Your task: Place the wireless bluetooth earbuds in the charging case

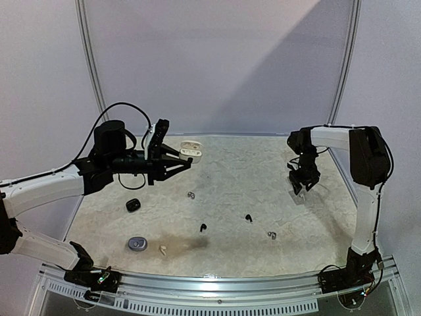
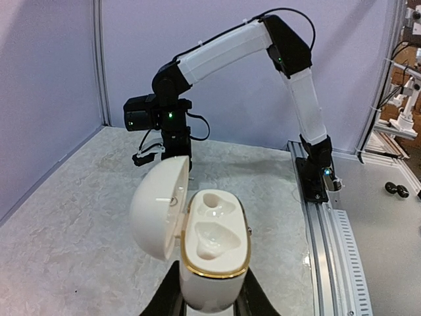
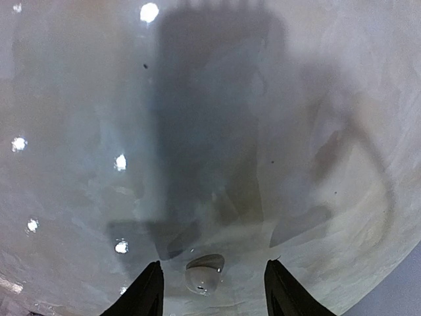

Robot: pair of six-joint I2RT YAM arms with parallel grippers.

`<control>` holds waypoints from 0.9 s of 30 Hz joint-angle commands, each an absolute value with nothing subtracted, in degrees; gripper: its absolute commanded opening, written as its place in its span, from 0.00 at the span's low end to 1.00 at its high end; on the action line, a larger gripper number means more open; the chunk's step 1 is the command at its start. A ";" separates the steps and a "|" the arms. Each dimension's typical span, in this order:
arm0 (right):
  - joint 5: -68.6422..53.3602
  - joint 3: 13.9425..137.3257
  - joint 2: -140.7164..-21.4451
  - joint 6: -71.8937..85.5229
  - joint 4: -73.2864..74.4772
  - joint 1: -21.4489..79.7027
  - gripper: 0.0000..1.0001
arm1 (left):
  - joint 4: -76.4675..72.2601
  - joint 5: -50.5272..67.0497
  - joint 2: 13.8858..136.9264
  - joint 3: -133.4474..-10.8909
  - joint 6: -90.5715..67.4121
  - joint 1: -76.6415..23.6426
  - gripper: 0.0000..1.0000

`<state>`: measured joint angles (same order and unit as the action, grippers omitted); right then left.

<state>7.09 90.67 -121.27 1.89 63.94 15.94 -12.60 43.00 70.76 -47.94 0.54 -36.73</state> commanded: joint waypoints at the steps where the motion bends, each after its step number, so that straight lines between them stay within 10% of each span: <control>1: 6.57 88.50 -123.06 -1.55 61.66 15.73 0.51 | -13.19 43.42 70.67 -47.81 1.58 -36.83 0.00; 27: 4.99 81.49 -120.96 -4.02 59.49 15.38 0.31 | -12.12 43.25 70.49 -47.99 3.20 -36.84 0.00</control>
